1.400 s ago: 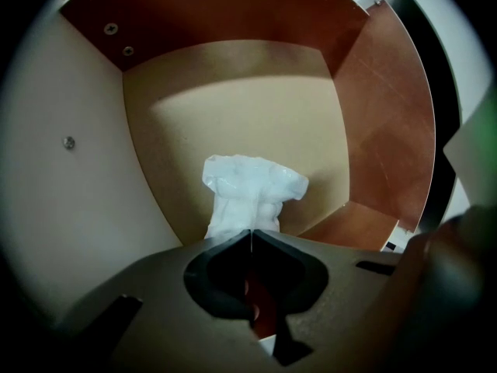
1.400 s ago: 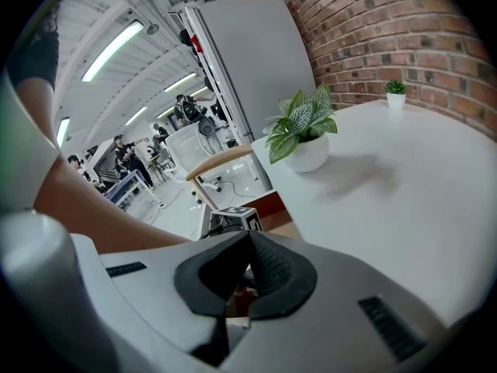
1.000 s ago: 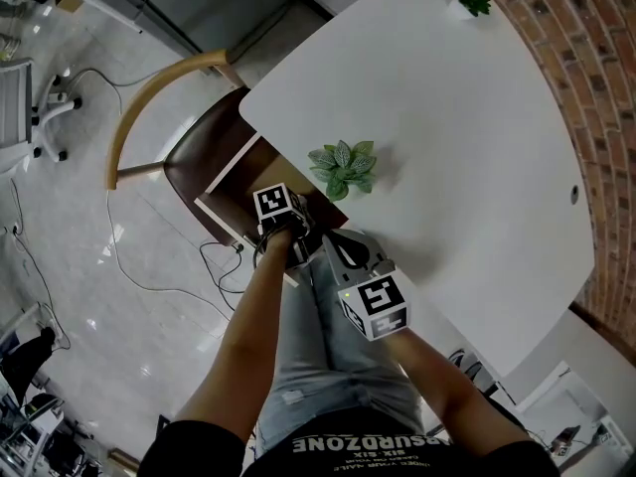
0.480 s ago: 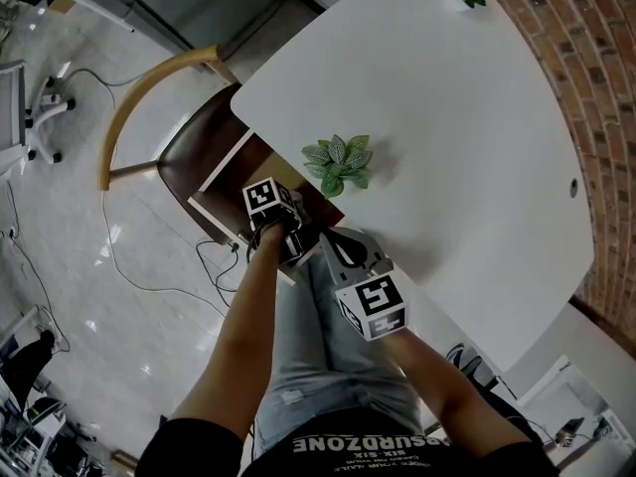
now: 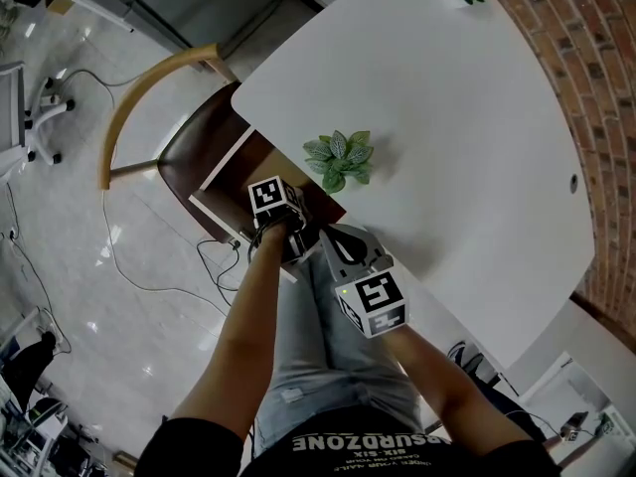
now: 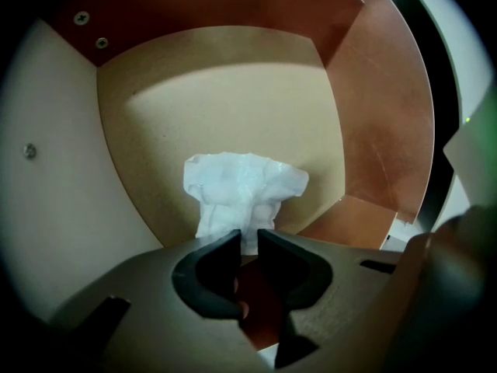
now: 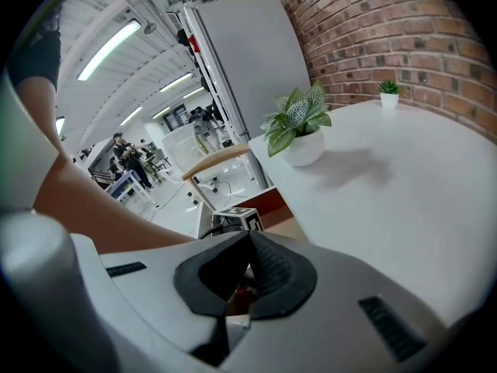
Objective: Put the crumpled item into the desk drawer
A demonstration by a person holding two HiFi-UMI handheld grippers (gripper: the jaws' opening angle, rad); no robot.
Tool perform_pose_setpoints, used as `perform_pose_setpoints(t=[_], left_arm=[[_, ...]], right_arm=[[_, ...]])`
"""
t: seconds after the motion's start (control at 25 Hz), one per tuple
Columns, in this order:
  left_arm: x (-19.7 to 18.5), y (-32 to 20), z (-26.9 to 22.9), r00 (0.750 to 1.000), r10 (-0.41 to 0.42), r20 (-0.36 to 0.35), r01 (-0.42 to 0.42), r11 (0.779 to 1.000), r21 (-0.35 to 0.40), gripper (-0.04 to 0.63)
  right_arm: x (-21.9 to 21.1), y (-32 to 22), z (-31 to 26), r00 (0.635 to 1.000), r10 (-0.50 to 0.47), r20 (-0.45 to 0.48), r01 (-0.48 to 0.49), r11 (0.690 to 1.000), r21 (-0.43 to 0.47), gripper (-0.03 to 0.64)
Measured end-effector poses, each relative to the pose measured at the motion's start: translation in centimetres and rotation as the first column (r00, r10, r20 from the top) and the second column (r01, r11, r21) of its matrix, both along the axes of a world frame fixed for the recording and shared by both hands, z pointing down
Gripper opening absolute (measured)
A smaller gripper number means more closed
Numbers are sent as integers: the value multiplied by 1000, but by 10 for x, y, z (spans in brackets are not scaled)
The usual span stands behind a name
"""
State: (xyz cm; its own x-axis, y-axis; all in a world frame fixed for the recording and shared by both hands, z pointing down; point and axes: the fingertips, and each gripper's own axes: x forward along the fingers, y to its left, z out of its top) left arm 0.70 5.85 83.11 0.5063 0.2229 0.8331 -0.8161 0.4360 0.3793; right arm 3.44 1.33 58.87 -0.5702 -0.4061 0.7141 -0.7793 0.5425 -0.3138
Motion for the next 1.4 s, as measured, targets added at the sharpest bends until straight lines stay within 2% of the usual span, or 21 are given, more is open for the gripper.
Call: perform_pose_setpoints(t=[0.12, 0.24, 0.92, 1.4], left_arm=[[7, -4, -3, 999, -24, -43, 24, 1000, 5, 133], [9, -8, -9, 998, -28, -56, 29, 1000, 11, 156], [2, -20, -49, 999, 8, -53, -4, 996, 88, 173], [-8, -22, -88, 996, -43, -84, 56, 986, 158, 172]], right_arm=[[-1, 1, -1, 1000, 1, -2, -1, 1000, 2, -2], [-3, 2, -3, 1000, 2, -4, -2, 1000, 2, -2], [-10, 4, -31, 999, 43, -10, -43, 998, 41, -2], [-8, 3, -51, 997, 82, 0, -82, 995, 63, -2]])
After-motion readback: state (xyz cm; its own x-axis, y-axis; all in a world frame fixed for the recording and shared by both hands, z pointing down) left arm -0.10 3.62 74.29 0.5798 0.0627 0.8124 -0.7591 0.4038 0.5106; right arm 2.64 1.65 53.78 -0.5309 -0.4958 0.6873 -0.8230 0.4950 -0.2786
